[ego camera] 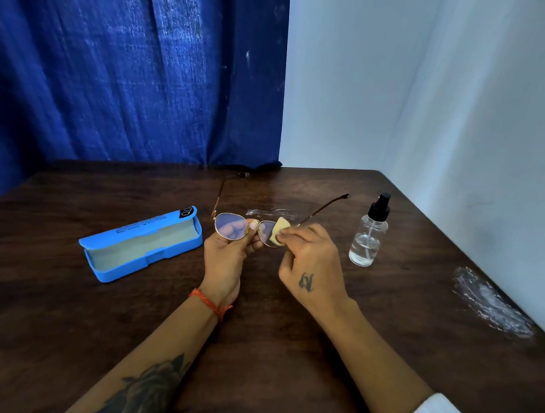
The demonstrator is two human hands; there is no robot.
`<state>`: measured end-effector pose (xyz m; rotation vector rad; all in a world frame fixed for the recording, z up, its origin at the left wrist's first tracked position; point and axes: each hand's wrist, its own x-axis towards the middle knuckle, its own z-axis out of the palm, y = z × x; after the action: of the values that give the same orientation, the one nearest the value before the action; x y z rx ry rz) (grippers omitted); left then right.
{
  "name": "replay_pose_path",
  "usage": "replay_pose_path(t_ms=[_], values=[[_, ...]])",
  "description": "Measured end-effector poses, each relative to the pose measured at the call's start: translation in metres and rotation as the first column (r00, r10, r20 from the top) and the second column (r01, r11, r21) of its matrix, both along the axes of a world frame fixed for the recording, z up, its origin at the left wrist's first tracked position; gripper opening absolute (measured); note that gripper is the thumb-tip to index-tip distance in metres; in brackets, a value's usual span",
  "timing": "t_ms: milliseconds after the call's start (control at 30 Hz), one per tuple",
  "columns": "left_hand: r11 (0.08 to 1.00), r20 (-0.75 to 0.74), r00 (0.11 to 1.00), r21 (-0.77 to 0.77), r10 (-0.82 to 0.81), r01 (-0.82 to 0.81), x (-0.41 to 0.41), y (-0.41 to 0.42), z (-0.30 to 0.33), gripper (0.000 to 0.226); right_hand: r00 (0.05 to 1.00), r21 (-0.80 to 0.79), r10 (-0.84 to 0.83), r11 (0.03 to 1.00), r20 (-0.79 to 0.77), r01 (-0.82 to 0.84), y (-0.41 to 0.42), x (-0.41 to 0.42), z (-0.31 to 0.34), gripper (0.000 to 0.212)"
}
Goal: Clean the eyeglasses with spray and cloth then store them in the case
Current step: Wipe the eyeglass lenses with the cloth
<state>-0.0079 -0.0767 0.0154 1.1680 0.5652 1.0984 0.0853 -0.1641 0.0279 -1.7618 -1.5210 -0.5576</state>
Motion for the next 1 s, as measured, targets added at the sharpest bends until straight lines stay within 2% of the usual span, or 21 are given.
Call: replay_pose_path(t_ms=[100,267,400,467,533,600,667,700,767,867,967,1000], values=[[1.0,-0.006,1.0,0.011,-0.01,0.01,0.0,0.0,0.0,0.019,1.0,-0.019,-0.013,1.0,0.019,0.014,0.006,-0.005,-0.004,0.044],[1.0,0.02,1.0,0.003,-0.023,0.023,-0.002,-0.002,0.002,0.014,0.99,0.052,0.137,0.99,-0.04,-0.135,0.007,-0.004,-0.01,0.023],[0.994,0.058,0.997,-0.093,-0.043,0.049,-0.003,-0.003,0.004,0.015,0.981,0.039,0.172,0.984,0.094,-0.176,0.001,0.005,-0.007,0.024],[0.982,0.052,0.997,-0.173,-0.064,0.072,-0.003,0.0,0.006,0.014,0.968,0.027,0.172,0.983,0.181,-0.18,-0.001,0.01,-0.004,0.02],[0.967,0.035,0.995,-0.235,-0.096,0.102,-0.004,0.001,0.008,0.013,0.965,0.05,0.165,0.983,0.205,-0.178,-0.003,0.015,0.0,0.013],[0.963,0.012,0.992,-0.239,-0.129,0.128,-0.004,0.001,0.01,0.009,0.982,0.108,0.158,0.98,0.106,-0.17,-0.006,0.02,0.005,0.011],[0.969,-0.016,0.988,-0.201,-0.151,0.145,-0.003,0.0,0.01,0.007,0.981,0.147,0.165,0.978,-0.104,-0.149,-0.01,0.022,0.012,0.011],[0.971,-0.026,0.987,-0.183,-0.16,0.153,-0.002,0.0,0.011,0.006,0.951,0.151,0.187,0.977,-0.246,-0.153,-0.012,0.021,0.016,0.011],[0.973,-0.041,0.985,-0.167,-0.167,0.158,-0.003,0.001,0.011,0.004,0.835,0.151,0.238,0.971,-0.496,-0.187,-0.014,0.021,0.021,0.01],[0.972,-0.04,0.986,-0.176,-0.164,0.155,-0.004,0.001,0.012,0.008,0.7,0.131,0.223,0.974,-0.679,-0.184,-0.014,0.023,0.024,0.01],[0.974,-0.041,0.986,-0.166,-0.165,0.156,-0.004,-0.002,0.012,0.007,0.417,0.239,0.296,0.953,-0.859,-0.185,-0.013,0.023,0.026,0.012],[0.974,-0.042,0.987,-0.169,-0.158,0.149,-0.004,-0.002,0.012,0.007,0.359,0.298,0.332,0.943,-0.873,-0.148,-0.013,0.024,0.026,0.015]])
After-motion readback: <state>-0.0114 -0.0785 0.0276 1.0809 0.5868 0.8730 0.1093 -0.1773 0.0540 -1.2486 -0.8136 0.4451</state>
